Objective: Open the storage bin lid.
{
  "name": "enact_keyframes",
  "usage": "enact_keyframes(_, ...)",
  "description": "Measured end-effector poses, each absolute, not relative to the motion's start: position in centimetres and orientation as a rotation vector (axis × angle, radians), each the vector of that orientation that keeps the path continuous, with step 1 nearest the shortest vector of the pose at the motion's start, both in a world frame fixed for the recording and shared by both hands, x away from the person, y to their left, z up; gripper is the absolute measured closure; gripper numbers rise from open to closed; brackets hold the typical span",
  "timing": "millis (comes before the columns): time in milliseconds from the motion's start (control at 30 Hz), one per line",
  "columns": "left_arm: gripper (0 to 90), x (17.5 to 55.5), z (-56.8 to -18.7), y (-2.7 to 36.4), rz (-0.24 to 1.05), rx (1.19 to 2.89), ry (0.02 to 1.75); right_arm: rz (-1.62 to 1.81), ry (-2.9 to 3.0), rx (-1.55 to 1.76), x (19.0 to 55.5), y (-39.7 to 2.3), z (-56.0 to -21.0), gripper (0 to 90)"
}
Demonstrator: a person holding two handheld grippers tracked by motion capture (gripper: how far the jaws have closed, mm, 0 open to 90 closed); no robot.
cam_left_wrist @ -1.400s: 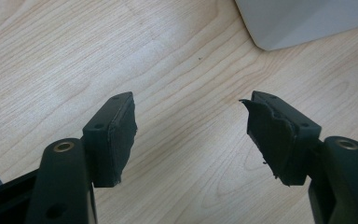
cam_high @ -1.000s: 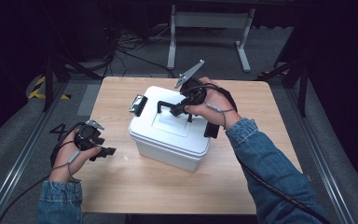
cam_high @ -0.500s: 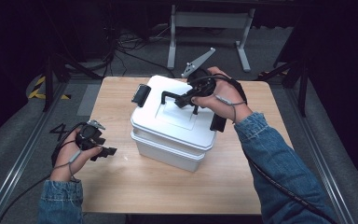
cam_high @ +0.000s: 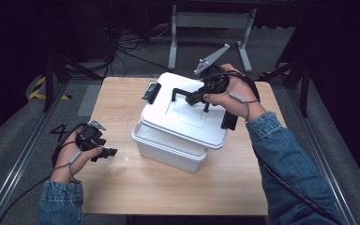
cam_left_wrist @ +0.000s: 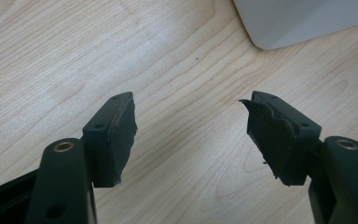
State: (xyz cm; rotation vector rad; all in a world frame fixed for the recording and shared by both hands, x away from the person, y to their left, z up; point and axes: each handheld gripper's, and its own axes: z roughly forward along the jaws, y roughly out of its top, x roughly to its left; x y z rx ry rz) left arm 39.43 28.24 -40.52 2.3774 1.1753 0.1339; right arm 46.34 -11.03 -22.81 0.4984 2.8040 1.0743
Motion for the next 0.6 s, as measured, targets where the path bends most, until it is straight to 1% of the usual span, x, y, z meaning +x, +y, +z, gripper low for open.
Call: enact_keyframes(600,33.5,39.5,-40.8,27.8,0.116,2.402,1.174,1.073,2.694,0.698,46.8,-19.9,-22.1,84.7)
